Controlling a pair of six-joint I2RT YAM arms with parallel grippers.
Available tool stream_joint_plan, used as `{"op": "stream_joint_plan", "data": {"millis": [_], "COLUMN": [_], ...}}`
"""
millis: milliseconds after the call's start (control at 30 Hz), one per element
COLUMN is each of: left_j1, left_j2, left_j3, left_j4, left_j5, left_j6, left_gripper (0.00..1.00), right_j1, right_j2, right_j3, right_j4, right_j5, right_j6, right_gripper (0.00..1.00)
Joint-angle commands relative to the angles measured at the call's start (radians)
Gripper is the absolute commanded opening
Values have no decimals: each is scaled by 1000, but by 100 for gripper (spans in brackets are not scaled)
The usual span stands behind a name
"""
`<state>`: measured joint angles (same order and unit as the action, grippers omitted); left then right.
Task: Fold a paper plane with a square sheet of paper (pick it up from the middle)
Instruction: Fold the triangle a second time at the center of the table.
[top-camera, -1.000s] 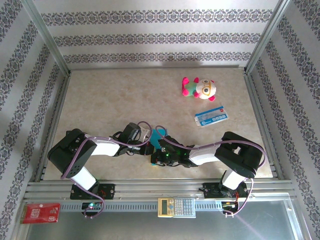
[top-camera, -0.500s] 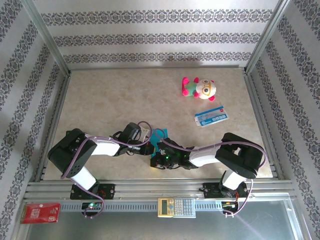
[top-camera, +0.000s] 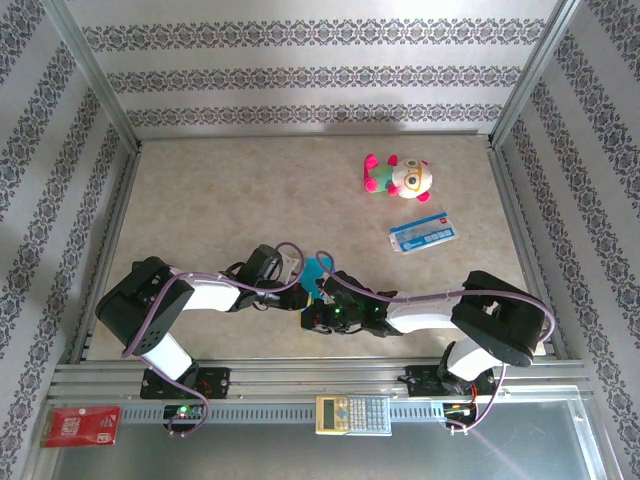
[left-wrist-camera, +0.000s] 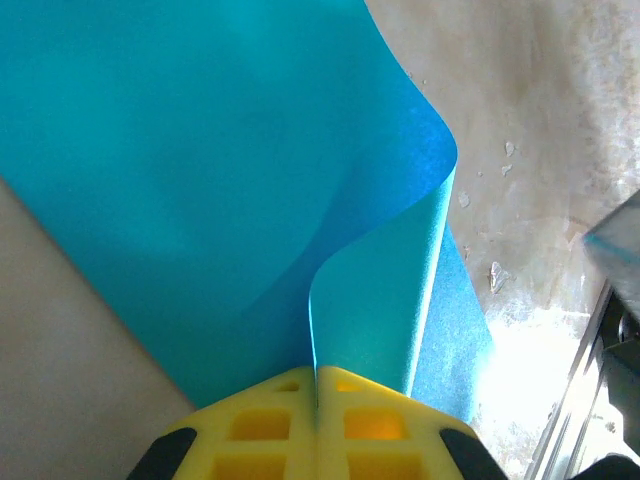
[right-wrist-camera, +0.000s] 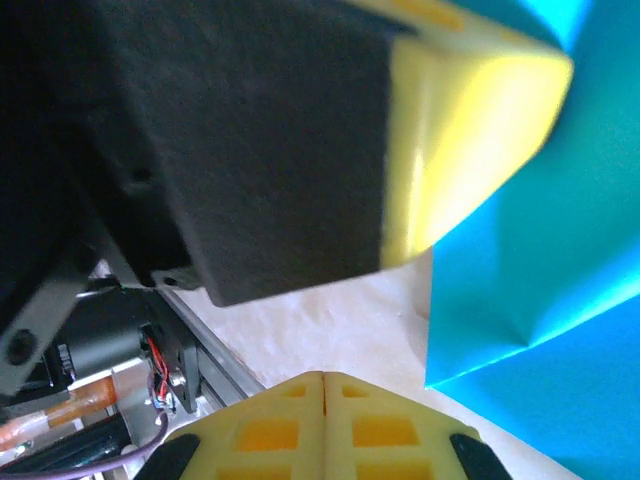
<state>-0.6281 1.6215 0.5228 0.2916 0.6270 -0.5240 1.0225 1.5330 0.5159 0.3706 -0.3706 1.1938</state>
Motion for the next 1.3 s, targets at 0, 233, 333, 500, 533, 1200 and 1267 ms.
{"op": "stream_joint_plan", "data": {"millis": [0, 233, 333, 500, 533, 1200, 1267], "left_j1": [-10, -10, -10, -10, -10, -9, -10], "left_j2": [91, 90, 92, 93, 95, 107, 110], "left_j3": [-26, -23, -17, -12, -11, -11, -7], "left_j4": [-115, -119, -125, -126, -126, -118, -121], "left_j5": [-104, -102, -102, -100, -99, -130, -130], "left_j6": [37, 39, 44, 43, 43, 14, 15], "left_gripper": [0, 0, 0, 0, 0, 0, 0], "right_j1": [-13, -33, -41, -43, -42, 12, 18], "right_j2": [10, 69, 81, 104, 107, 75, 78], "right_j3": [20, 51, 55, 37, 31, -3, 2], "right_j4": [-8, 4, 3, 0, -1, -100, -96], "right_j5": [48, 47, 51, 52, 50, 0, -11], "right_j6": [-29, -46, -55, -53, -50, -25, -30], "right_gripper": [2, 2, 2, 2, 1, 0, 0]}}
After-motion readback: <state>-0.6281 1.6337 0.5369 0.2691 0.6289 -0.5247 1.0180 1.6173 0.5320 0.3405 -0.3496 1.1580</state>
